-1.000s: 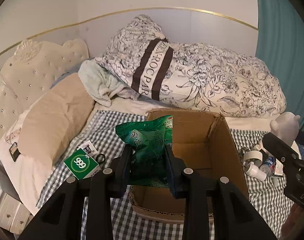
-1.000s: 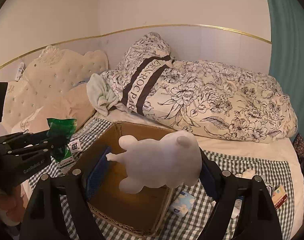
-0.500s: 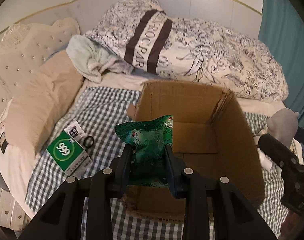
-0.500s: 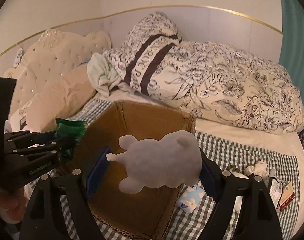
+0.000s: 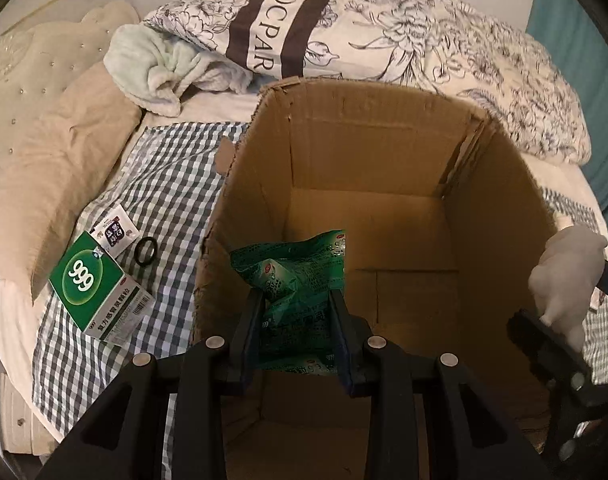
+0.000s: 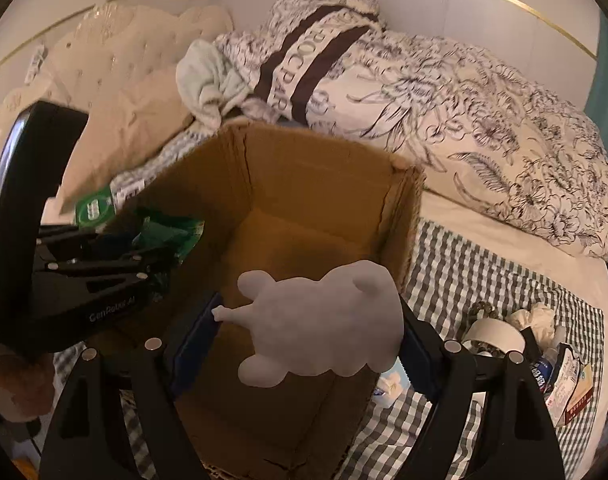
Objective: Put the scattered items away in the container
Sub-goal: 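Lower both held items into the box and open both tools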
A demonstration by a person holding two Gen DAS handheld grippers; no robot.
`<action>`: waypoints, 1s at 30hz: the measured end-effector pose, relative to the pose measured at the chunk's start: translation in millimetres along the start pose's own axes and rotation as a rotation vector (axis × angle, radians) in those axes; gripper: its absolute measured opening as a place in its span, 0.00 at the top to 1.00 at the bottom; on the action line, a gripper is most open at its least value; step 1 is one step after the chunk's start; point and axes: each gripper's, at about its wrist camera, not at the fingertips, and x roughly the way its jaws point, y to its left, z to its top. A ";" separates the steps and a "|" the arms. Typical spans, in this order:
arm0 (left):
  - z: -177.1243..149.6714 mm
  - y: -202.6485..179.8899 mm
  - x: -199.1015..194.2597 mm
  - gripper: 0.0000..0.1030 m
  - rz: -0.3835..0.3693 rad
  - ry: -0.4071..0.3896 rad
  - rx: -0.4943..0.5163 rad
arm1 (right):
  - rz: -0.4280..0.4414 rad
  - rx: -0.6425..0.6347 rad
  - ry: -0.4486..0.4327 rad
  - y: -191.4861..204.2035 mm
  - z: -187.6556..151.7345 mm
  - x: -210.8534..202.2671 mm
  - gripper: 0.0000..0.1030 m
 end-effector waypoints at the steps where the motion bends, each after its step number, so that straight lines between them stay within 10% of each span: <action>1: 0.5 -1.1 0.3 0.69 -0.001 0.003 0.005 | -0.001 -0.011 0.005 2.0 -1.4 2.1 0.20; 30: 13.2 -13.3 -53.4 0.48 -0.020 -0.100 -0.006 | -0.012 -0.048 -0.081 6.8 -2.9 -34.3 0.20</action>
